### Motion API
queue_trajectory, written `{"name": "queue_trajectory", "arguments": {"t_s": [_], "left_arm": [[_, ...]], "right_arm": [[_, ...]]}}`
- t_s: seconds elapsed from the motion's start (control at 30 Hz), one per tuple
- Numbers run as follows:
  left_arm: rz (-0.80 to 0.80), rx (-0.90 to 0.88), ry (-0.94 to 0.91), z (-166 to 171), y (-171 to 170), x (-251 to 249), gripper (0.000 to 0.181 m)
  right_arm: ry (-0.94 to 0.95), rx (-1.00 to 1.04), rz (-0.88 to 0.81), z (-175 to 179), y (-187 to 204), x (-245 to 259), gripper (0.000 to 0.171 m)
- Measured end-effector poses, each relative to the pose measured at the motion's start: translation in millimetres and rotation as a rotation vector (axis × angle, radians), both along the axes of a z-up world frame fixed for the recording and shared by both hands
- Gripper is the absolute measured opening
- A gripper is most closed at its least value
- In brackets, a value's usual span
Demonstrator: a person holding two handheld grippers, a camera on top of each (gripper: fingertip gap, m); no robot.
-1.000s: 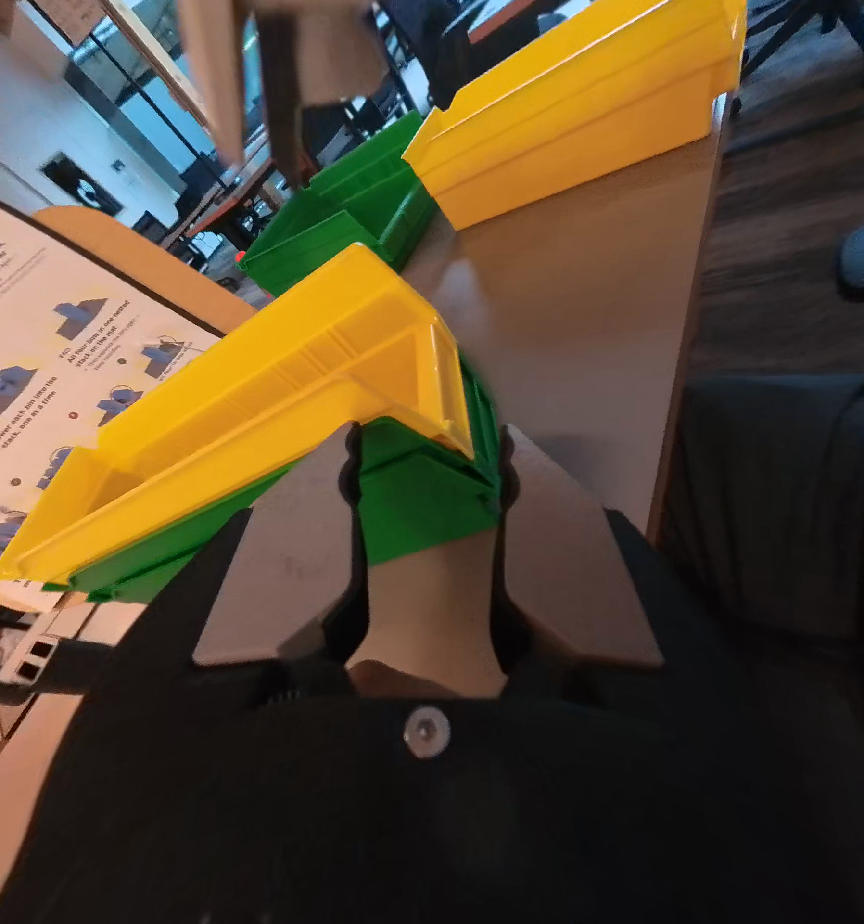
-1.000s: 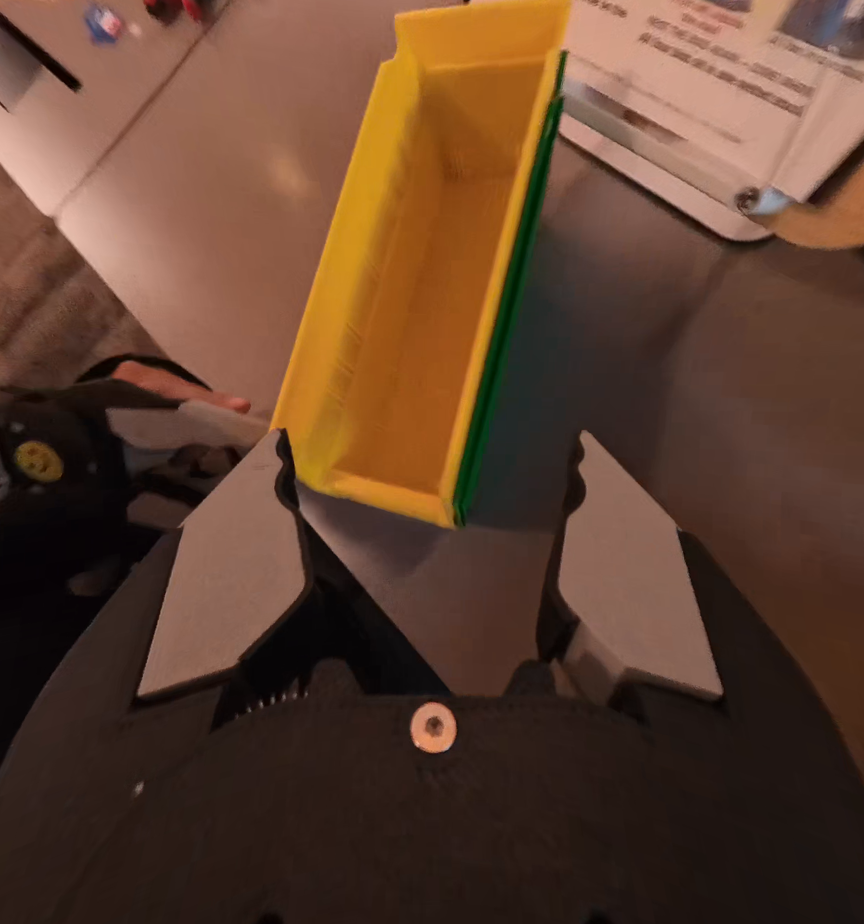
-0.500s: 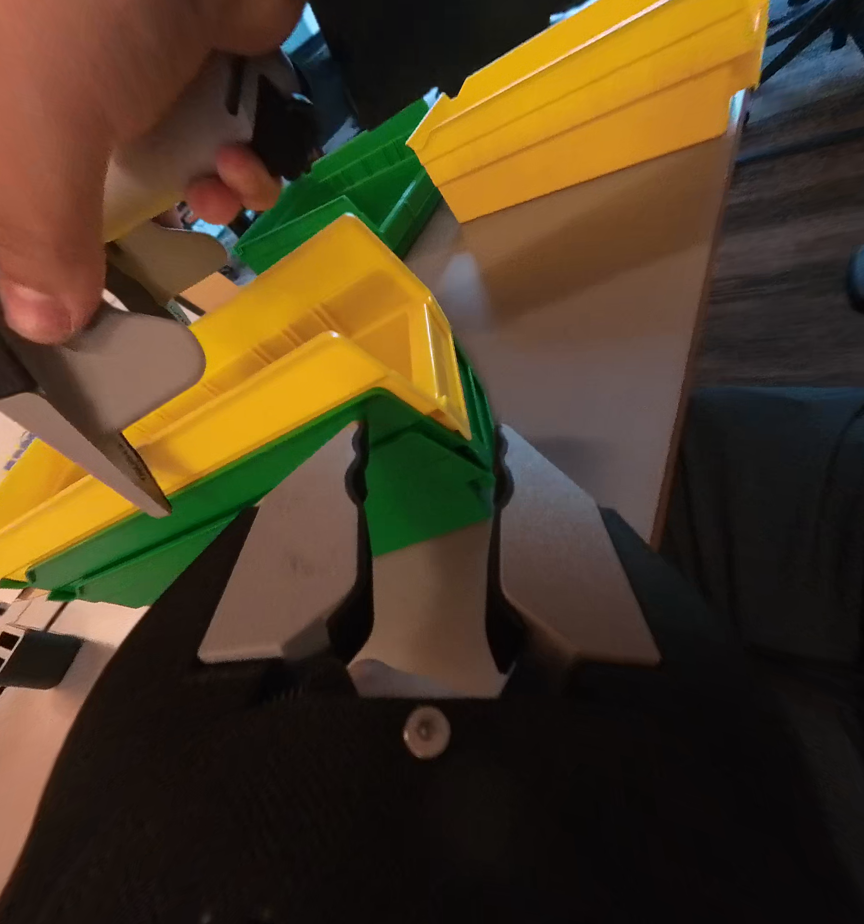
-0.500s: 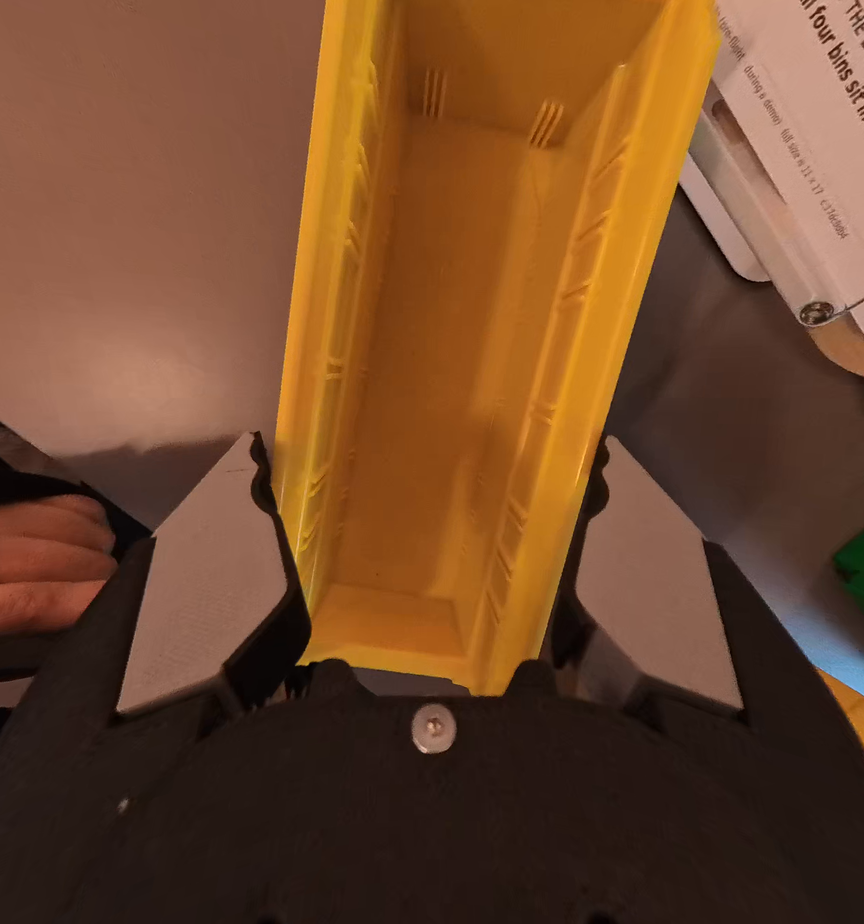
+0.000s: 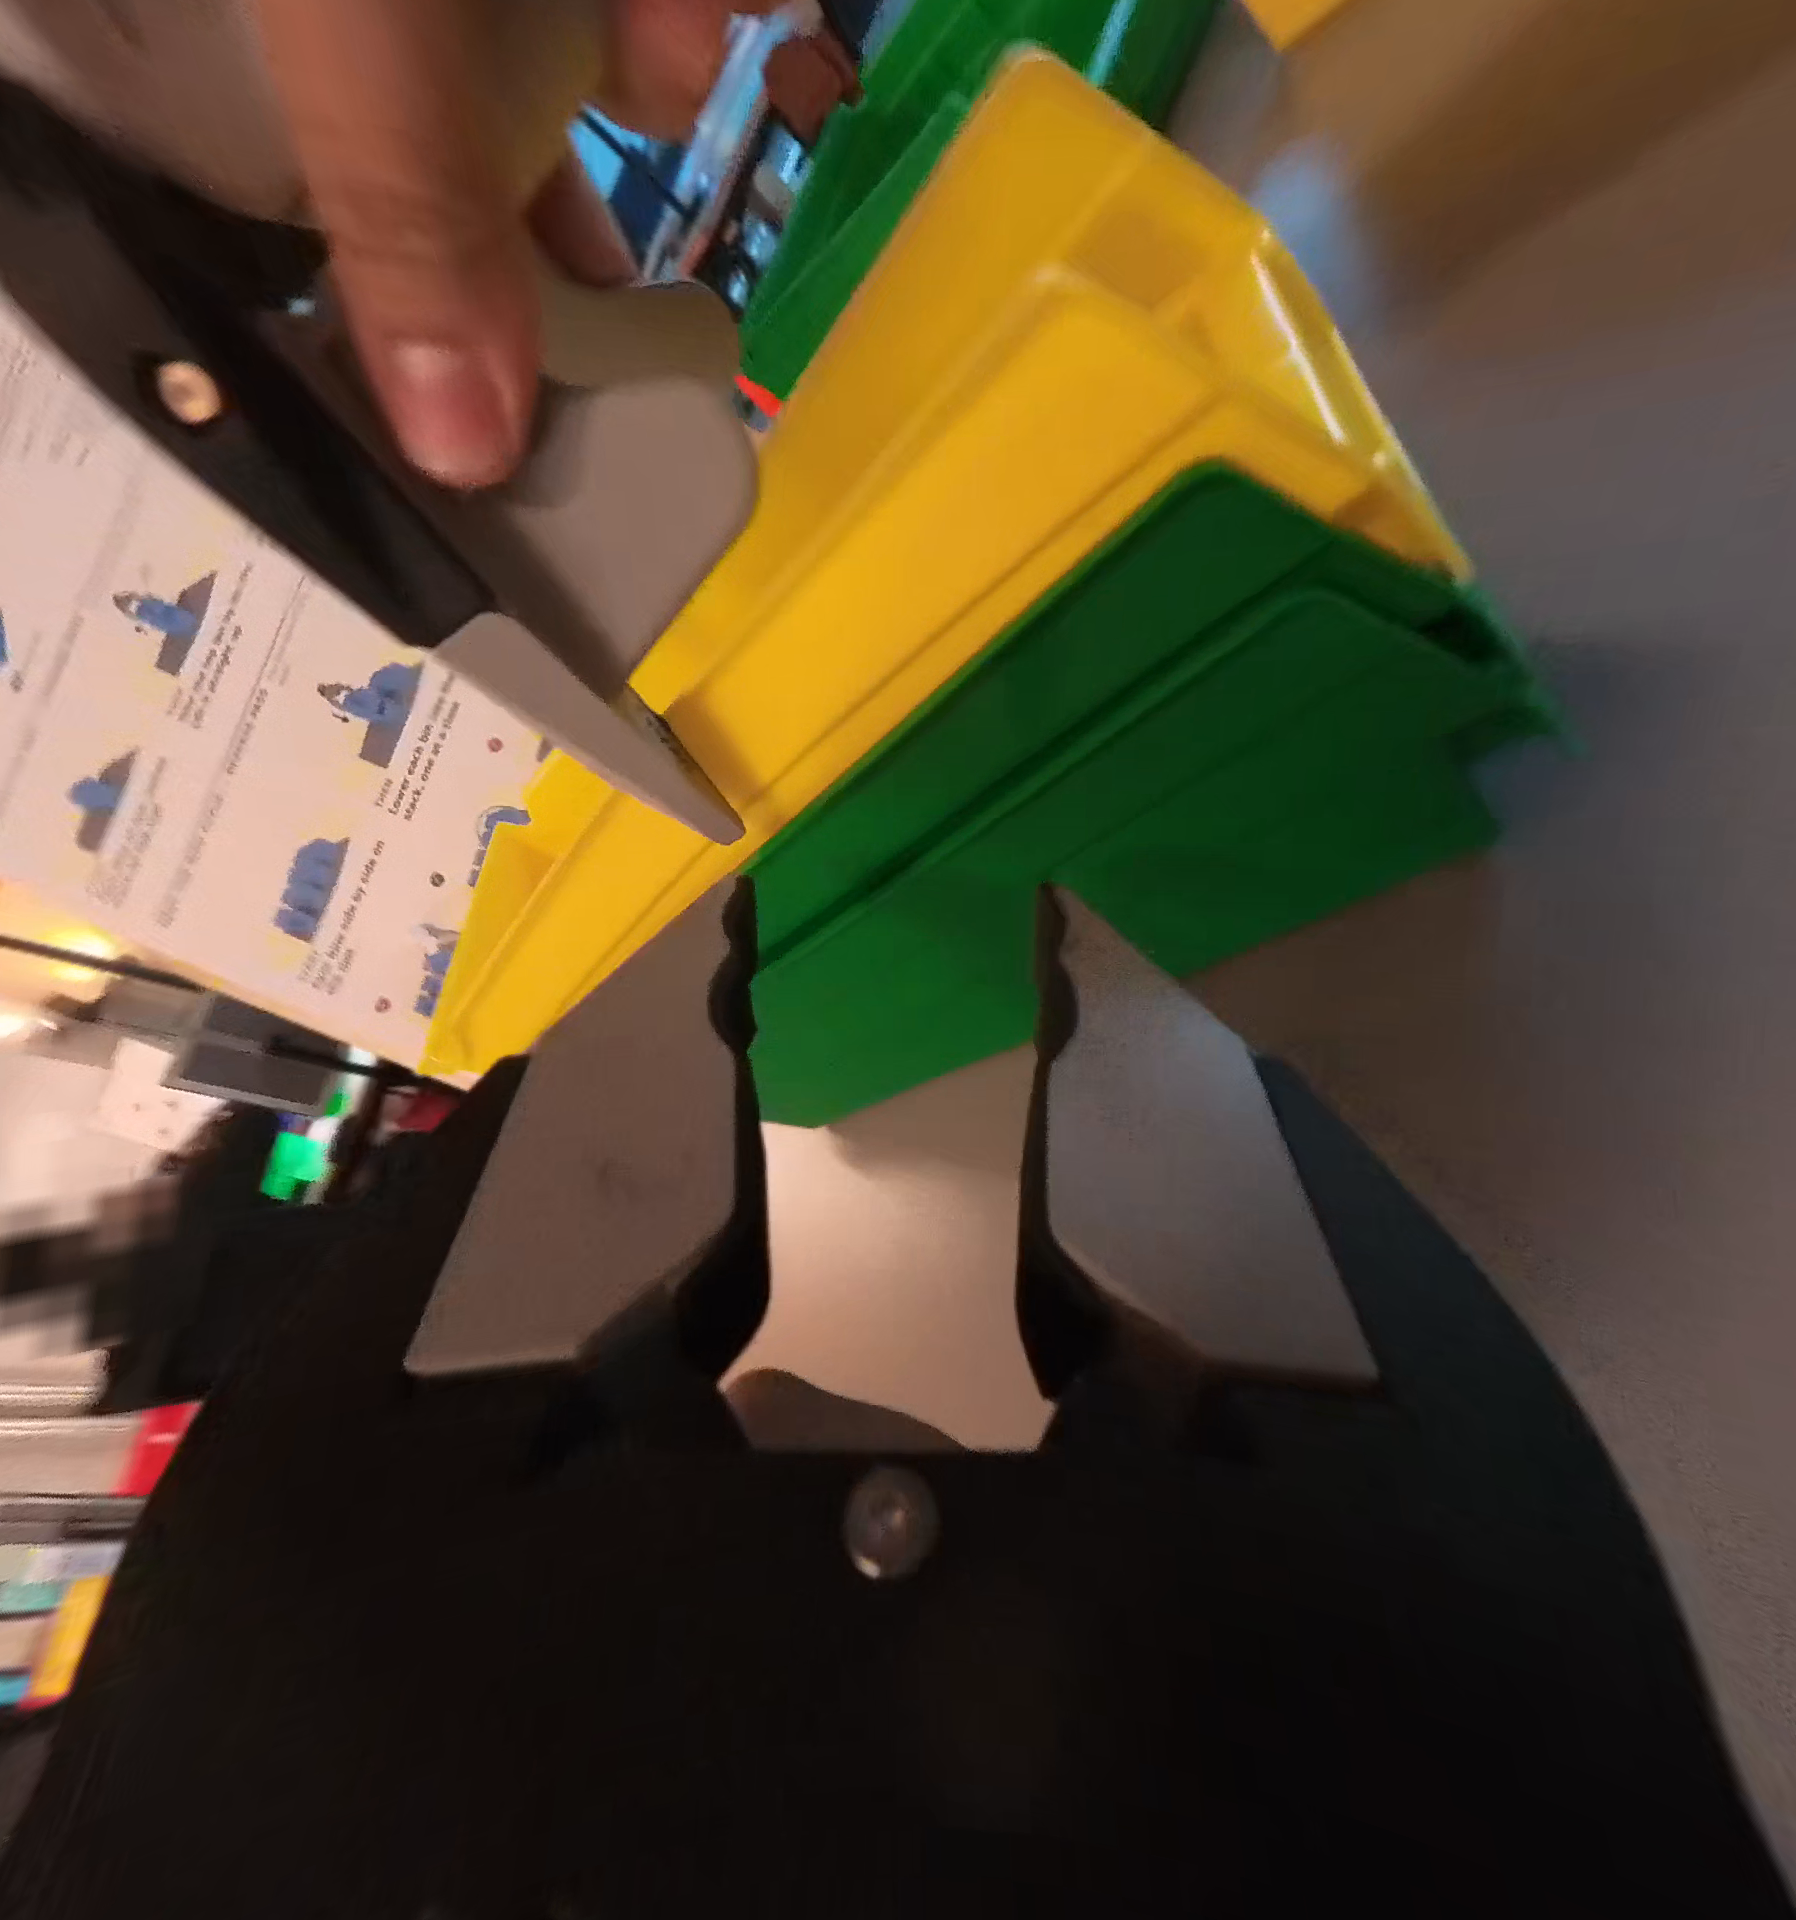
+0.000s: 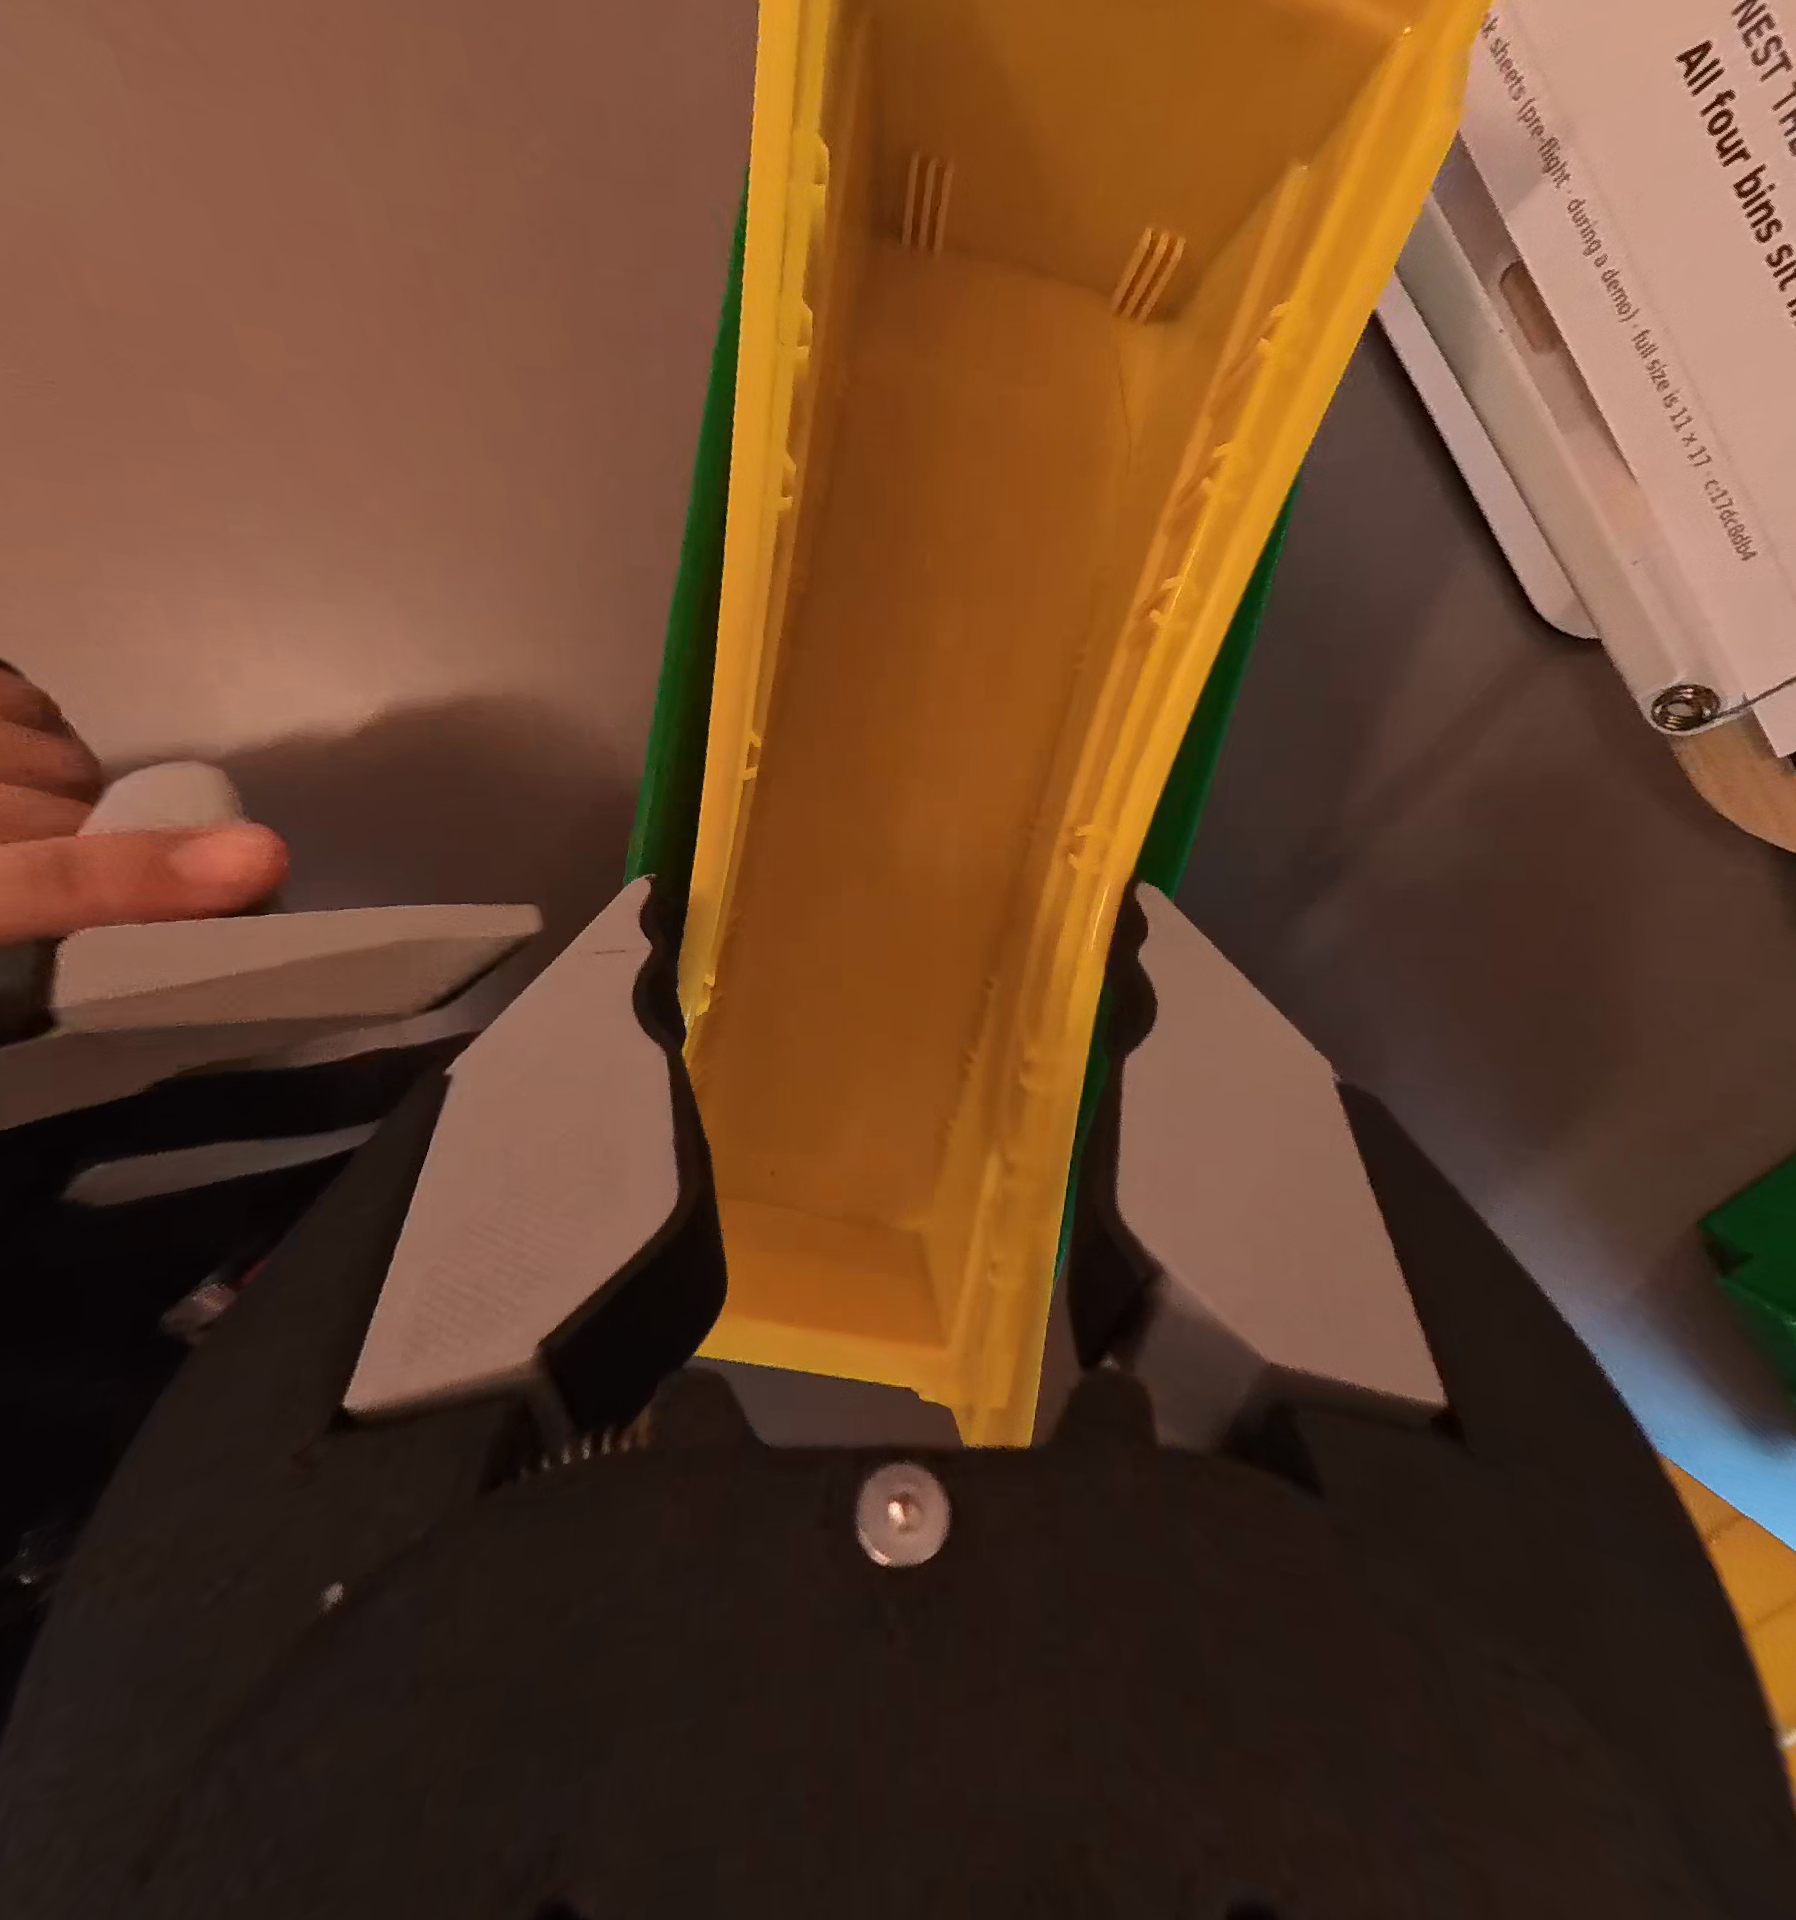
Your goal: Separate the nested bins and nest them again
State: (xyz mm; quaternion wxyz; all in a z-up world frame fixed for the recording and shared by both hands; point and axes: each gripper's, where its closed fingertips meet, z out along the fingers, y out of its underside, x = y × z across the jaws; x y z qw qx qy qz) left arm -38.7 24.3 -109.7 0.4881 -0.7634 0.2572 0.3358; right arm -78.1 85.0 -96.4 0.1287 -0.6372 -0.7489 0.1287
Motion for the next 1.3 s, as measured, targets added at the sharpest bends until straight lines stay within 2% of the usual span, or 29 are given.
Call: {"name": "queue_trajectory", "arguments": {"t_s": [0.03,0.13,0.23,0.4,0.57,0.67,0.7,0.73,0.8,0.9,1.13,1.23,1.3], "left_arm": [[-0.001,-0.035,0.066,-2.9,3.6,-3.1,0.052],[-0.014,-0.121,0.254,-7.5,11.8,-10.6,0.05],[-0.028,-0.171,0.367,-9.1,15.1,-15.2,0.042],[-0.052,-0.134,0.469,-0.7,13.0,-11.9,0.03],[-0.083,-0.033,0.524,14.0,11.7,2.1,0.042],[-0.089,-0.121,0.545,-1.5,14.1,1.6,0.041],[-0.093,-0.151,0.567,-8.1,15.0,0.7,0.049],[-0.086,-0.152,0.589,-9.5,15.6,0.4,0.048],[-0.074,-0.178,0.567,-11.9,15.2,1.2,0.049],[-0.057,-0.176,0.494,-5.8,14.1,3.8,0.033],[0.018,-0.204,0.479,-6.5,15.1,4.8,0.033],[0.053,-0.201,0.462,-6.5,16.4,-1.7,0.034],[0.053,-0.196,0.45,-7.1,17.4,-2.2,0.036]], "right_arm": [[0.006,-0.01,-0.001,0.4,0.9,-0.1,0.081],[0.013,-0.04,-0.001,1.4,2.6,0.9,0.081],[0.001,-0.061,0.008,1.9,1.3,3.6,0.083],[-0.002,-0.062,0.018,1.8,1.3,5.4,0.085],[0.003,-0.052,0.03,1.6,-1.7,5.5,0.085],[-0.009,-0.038,0.04,1.2,-6.0,6.4,0.085],[-0.014,-0.026,0.045,0.9,-7.0,6.8,0.084],[-0.019,-0.011,0.049,0.4,-7.0,7.2,0.084],[-0.032,0.018,0.054,-0.4,-6.3,8.2,0.084],[-0.06,0.049,0.063,-0.2,-7.6,10.9,0.083],[-0.069,0.078,0.08,7.0,-5.6,11.9,0.08],[-0.006,0.028,0.067,31.9,-3.5,10.1,0.083],[0.067,0.004,0.05,63.1,0.7,9.0,0.084]]}}
